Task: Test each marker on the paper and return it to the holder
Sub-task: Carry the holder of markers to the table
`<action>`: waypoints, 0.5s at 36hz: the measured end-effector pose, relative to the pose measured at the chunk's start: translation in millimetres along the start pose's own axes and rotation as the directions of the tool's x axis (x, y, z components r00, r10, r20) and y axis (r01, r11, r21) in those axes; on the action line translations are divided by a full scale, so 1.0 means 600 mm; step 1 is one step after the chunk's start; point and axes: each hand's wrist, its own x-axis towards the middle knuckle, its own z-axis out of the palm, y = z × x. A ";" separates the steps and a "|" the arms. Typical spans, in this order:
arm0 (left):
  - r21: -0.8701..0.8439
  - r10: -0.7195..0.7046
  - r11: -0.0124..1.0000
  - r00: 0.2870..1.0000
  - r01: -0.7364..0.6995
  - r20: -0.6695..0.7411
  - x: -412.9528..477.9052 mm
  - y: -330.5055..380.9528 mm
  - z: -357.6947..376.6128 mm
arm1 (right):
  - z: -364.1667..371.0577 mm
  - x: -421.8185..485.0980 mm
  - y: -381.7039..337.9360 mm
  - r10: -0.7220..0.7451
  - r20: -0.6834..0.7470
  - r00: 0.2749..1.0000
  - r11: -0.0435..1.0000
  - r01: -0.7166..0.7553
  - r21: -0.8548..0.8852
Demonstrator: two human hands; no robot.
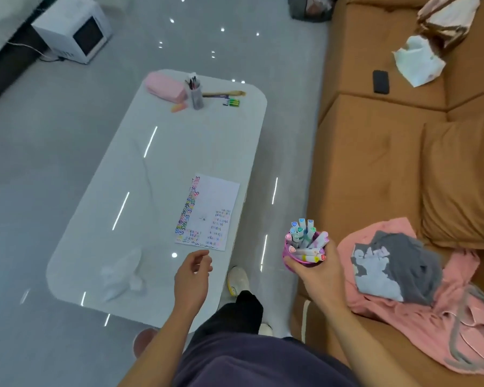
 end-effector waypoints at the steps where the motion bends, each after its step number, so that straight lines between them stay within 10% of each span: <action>1: -0.006 -0.007 1.000 1.000 0.007 -0.009 0.011 0.005 -0.001 | 0.008 0.015 -0.010 -0.003 0.018 1.000 1.000 0.003 0.001; 18: -0.218 -0.154 0.971 0.956 0.099 -0.251 0.103 0.051 -0.023 | 0.135 0.209 -0.147 -0.121 0.348 0.930 0.988 0.148 -0.050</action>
